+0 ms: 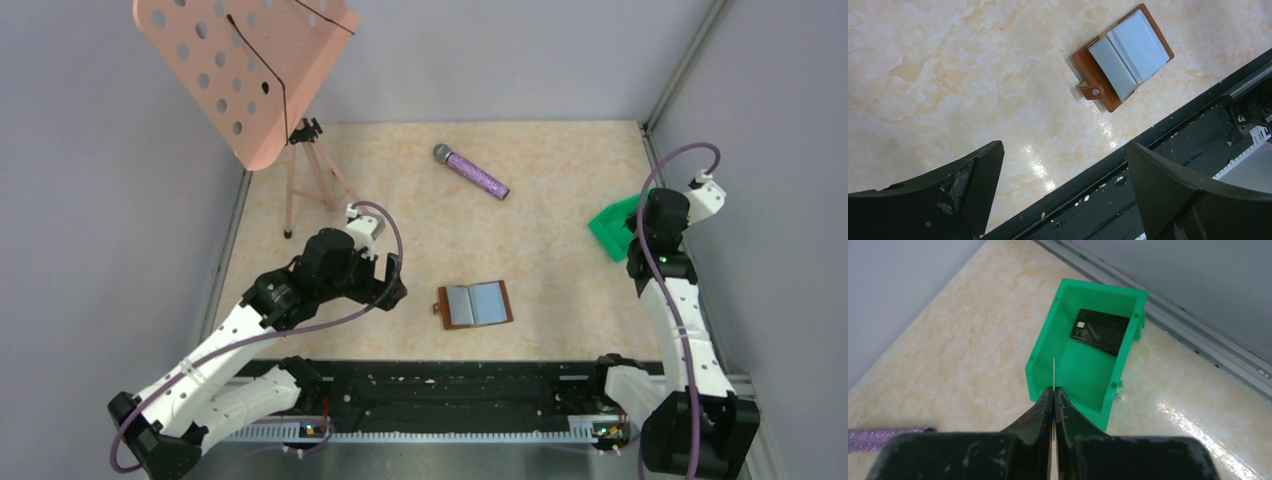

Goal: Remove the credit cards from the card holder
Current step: Place the credit card in the storage box.

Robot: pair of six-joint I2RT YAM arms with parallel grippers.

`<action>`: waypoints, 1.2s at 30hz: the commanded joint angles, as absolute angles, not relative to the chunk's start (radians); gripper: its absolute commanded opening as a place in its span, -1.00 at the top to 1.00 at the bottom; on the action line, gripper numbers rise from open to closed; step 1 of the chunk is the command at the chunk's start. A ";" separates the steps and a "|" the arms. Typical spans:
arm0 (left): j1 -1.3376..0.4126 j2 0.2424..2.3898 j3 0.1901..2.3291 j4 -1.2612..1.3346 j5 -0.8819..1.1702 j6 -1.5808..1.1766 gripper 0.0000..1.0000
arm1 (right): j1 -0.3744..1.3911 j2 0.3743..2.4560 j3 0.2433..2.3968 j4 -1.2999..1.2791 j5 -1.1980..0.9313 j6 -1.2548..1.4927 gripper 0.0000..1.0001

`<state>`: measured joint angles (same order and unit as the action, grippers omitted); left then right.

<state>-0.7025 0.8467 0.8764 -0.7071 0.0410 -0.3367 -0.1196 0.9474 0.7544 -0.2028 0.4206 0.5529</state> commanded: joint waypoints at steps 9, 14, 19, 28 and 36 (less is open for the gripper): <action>-0.700 0.808 0.868 -0.668 0.021 -0.325 -0.98 | -0.267 1.229 0.923 -0.130 0.402 0.542 1.00; -0.701 0.804 0.870 -0.666 0.013 -0.322 -0.98 | -0.292 1.298 0.939 -0.099 0.408 0.545 1.00; -0.701 0.804 0.868 -0.664 0.010 -0.322 -0.98 | -0.319 1.349 0.931 -0.044 0.410 0.555 1.00; -0.701 0.805 0.866 -0.660 -0.006 -0.321 -0.98 | -0.342 1.411 0.833 0.179 0.382 0.623 1.00; -0.701 0.805 0.866 -0.655 -0.015 -0.319 -0.97 | -0.360 1.492 0.802 0.264 0.324 0.669 1.00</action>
<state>-0.7025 0.8177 0.8711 -0.7029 0.0013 -0.3363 -0.3466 1.4689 0.8165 0.1524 0.3542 0.6350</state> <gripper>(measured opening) 0.990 0.006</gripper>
